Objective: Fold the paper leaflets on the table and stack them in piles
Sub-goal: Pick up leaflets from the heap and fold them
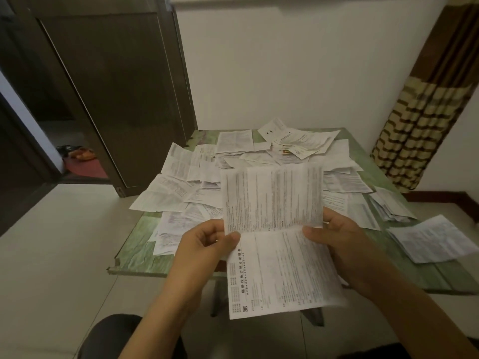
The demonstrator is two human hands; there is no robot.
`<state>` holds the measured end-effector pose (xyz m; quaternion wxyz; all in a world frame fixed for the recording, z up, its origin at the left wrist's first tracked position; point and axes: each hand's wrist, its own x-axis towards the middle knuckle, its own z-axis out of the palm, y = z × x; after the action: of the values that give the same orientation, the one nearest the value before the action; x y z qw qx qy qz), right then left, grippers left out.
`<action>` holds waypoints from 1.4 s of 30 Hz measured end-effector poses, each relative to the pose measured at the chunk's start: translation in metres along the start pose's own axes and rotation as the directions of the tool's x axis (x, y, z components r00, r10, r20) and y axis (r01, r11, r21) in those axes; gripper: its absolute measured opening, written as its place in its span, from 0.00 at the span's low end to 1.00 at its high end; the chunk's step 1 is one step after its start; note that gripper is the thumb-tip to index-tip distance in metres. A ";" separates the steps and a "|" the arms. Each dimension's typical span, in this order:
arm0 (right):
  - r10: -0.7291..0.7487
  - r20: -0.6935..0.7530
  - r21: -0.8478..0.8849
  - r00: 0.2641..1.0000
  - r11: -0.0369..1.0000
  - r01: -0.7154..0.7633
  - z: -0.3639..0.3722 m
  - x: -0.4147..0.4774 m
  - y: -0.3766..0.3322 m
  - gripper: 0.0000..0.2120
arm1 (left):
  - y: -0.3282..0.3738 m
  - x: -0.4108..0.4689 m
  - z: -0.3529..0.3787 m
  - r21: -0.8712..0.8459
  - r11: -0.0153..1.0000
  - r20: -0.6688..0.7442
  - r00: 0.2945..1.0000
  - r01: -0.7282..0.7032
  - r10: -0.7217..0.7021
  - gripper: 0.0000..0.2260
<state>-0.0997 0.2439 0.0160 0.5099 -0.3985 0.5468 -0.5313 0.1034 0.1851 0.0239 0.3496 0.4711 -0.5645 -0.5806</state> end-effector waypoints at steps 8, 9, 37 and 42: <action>0.038 0.110 -0.072 0.993 0.997 -0.031 -0.005 -0.003 -0.003 0.16 | -0.004 -0.001 -0.005 -0.025 0.999 0.044 0.999 -0.019 0.020 0.12; 0.037 0.115 -0.100 0.993 0.995 -0.025 -0.008 -0.005 -0.004 0.17 | -0.004 0.000 -0.007 -0.005 0.999 0.029 0.998 -0.049 0.049 0.13; 0.026 0.058 -0.018 0.998 1.000 -0.025 0.018 -0.006 0.016 0.12 | -0.018 -0.009 0.028 -0.062 0.994 0.178 0.979 -0.089 0.099 0.09; 0.008 0.072 -0.020 0.997 1.000 -0.006 0.013 -0.006 0.016 0.18 | -0.016 -0.008 0.026 -0.204 0.975 0.119 0.991 0.089 -0.066 0.13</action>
<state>-0.0847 0.2496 0.0023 0.5270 -0.4204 0.5348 -0.5094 0.0831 0.2030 0.0070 0.3422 0.4204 -0.5002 -0.6752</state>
